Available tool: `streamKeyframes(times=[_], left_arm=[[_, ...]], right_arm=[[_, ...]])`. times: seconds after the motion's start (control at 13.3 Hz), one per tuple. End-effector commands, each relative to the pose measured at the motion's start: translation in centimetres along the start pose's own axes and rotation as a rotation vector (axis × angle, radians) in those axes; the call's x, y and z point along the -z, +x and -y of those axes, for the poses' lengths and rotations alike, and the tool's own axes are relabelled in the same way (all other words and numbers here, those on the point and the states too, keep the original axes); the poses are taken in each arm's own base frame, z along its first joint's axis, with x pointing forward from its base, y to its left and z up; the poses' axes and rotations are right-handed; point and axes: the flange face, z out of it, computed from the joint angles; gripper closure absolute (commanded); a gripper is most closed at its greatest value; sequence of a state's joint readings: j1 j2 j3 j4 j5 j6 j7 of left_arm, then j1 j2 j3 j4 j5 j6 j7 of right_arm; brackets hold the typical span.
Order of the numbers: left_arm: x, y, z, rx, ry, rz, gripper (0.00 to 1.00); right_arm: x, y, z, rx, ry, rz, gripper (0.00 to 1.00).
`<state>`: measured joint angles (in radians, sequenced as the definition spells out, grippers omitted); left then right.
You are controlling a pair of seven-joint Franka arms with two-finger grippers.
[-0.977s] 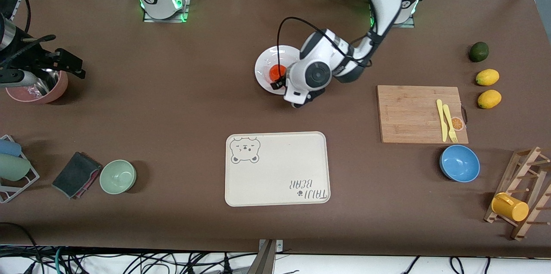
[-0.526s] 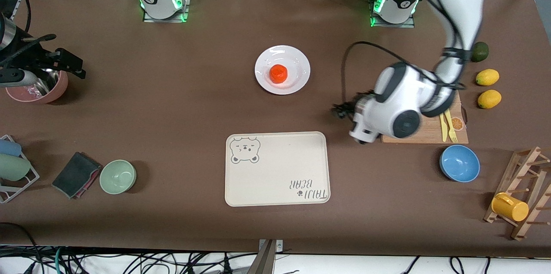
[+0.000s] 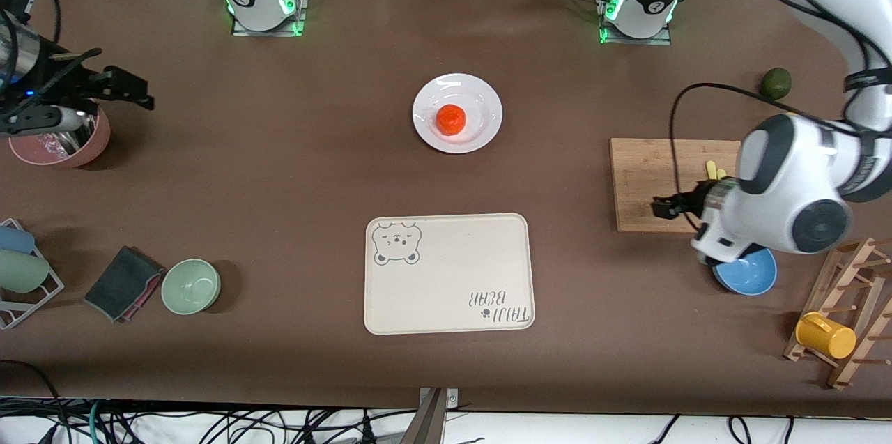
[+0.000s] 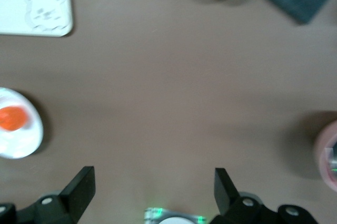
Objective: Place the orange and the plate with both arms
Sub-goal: 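Release the orange onto the plate while the right gripper reaches toward it, then grasp the white plate rim with the right gripper while the left gripper retracts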
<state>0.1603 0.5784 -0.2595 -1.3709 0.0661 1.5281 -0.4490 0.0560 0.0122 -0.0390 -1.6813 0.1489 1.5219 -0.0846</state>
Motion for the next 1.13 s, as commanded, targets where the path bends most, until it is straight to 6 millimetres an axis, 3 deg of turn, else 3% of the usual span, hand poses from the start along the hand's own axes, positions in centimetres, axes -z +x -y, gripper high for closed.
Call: streamKeyframes(times=[0.0,0.15,0.3,0.6,0.75,0.9,1.05], left_arm=[[5.0,-1.1,2.6,-0.057,-0.030,-0.069,0.00],[8.7,-3.1,5.2,-0.030,-0.045,-0.126,0.00],[11.1,-5.8,5.8,-0.032,-0.037,-0.163,0.00],[13.7,-8.7,5.9,-0.060,-0.036,-0.208,0.00],[14.4,-10.5,6.0,-0.101,-0.015,-0.228,0.00],[14.1,-13.4,6.3,-0.167,0.029,-0.264,0.00],[14.4,-15.8,8.9,-0.230,-0.051,-0.301,0.00]], right_arm=[[-4.4,0.6,2.8,0.008,0.211,0.066,0.00],[-9.4,2.5,5.4,0.013,0.316,0.113,0.00],[-14.5,3.5,8.8,-0.011,0.440,0.112,0.01],[-26.1,2.5,18.2,-0.013,0.542,0.016,0.01],[-30.3,1.9,19.7,0.052,0.630,0.005,0.03],[-32.9,0.8,20.5,0.081,0.677,-0.016,0.04],[-36.6,-0.6,21.6,0.105,0.663,-0.044,0.06]])
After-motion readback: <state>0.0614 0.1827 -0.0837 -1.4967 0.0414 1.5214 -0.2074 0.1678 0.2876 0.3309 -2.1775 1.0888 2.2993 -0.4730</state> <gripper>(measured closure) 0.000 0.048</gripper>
